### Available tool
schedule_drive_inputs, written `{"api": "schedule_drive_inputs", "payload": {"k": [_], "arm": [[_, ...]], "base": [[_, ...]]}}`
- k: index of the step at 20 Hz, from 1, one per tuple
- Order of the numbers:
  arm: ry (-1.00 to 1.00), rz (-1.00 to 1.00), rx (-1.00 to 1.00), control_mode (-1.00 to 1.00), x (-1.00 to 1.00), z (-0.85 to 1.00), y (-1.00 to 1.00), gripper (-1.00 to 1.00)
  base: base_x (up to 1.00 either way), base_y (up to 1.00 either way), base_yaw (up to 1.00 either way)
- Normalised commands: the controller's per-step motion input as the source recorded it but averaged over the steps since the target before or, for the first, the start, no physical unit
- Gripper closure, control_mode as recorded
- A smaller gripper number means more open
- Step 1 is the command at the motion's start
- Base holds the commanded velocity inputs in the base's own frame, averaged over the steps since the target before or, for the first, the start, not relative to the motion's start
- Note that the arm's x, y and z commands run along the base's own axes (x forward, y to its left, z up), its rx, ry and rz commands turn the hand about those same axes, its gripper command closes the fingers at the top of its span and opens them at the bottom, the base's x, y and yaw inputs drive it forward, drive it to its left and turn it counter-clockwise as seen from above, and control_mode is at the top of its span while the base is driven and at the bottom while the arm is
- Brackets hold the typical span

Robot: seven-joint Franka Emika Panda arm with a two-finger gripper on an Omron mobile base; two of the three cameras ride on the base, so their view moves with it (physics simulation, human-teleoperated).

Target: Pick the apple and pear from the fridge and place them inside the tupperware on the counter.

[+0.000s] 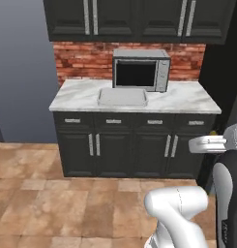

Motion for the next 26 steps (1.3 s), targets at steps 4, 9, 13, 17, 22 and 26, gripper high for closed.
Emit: {"api": "schedule_drive_inputs", "payload": {"k": [4, 9, 13, 17, 22, 26], "arm": [[0.0, 0.0, 0.0, 1.0, 0.0, 0.0, 0.0, 1.0], [0.0, 0.0, 0.0, 1.0, 0.0, 0.0, 0.0, 1.0], [0.0, 0.0, 0.0, 1.0, 0.0, 0.0, 0.0, 1.0], [0.0, 0.0, 0.0, 1.0, 0.0, 0.0, 0.0, 1.0], [0.0, 0.0, 0.0, 1.0, 0.0, 0.0, 0.0, 1.0], [0.0, 0.0, 0.0, 1.0, 0.0, 0.0, 0.0, 1.0]], "base": [[1.0, 0.36, -0.27], [1.0, 0.3, -0.05], [1.0, 0.05, 0.0], [1.0, 0.0, 0.0], [0.82, 0.0, 0.0], [0.53, 0.09, 0.0]]}}
